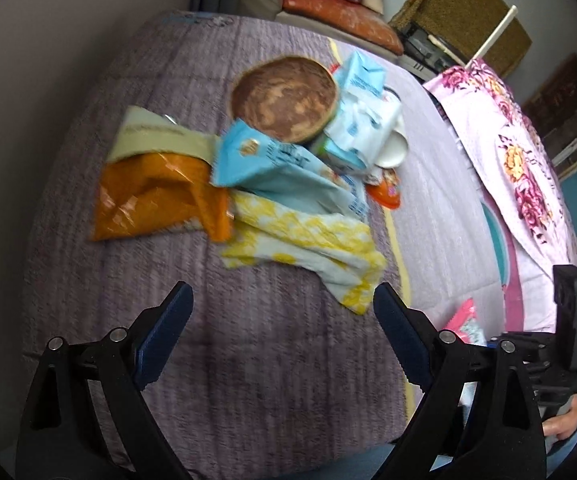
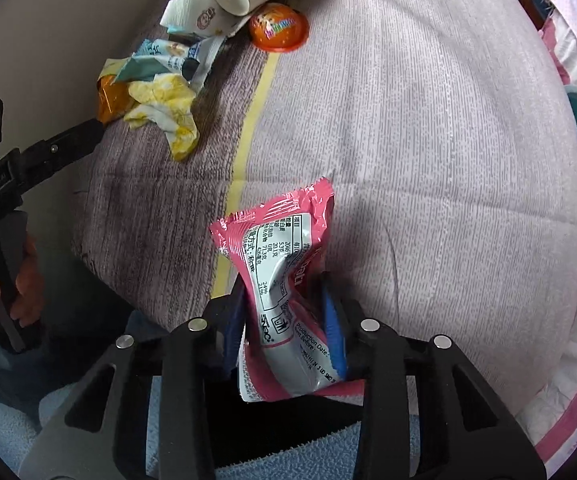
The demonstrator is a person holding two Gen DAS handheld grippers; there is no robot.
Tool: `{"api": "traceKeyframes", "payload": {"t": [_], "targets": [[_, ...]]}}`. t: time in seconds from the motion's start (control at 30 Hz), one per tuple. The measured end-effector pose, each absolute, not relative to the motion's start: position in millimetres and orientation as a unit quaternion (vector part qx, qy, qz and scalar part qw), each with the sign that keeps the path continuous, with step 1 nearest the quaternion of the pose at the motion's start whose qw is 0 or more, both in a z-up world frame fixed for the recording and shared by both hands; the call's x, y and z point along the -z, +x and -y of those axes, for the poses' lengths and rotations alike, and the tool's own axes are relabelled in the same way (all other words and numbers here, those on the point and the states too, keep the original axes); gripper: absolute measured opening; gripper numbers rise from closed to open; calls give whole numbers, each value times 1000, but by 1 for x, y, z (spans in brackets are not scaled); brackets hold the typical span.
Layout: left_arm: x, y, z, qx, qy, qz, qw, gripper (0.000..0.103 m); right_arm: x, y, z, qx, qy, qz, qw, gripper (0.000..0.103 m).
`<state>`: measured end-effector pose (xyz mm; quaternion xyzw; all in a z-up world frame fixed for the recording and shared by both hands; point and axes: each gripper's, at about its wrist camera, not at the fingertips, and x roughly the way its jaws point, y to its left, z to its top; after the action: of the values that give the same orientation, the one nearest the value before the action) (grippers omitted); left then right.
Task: Collect trash
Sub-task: 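Grasp the orange snack bag with the left tool while the right tool grasps the pink packet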
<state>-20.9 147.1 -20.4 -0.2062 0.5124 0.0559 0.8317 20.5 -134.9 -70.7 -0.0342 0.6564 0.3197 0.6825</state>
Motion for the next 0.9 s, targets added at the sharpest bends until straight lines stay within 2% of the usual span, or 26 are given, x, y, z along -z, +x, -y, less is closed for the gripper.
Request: {"api": "traceKeyframes", "payload": {"t": [0.4, 0.5, 0.77, 0.9], "targets": [[12, 0, -224, -106, -167, -497, 845, 92, 39, 62, 116, -311, 11, -631, 710, 32], [16, 10, -249, -106, -202, -493, 839, 92, 32, 72, 119, -309, 19, -628, 714, 34], [51, 37, -245, -76, -209, -528, 820, 92, 29, 85, 114, -298, 27, -638, 710, 37], [61, 35, -247, -66, -229, -520, 820, 90, 29, 87, 108, -295, 28, -637, 711, 37]]}}
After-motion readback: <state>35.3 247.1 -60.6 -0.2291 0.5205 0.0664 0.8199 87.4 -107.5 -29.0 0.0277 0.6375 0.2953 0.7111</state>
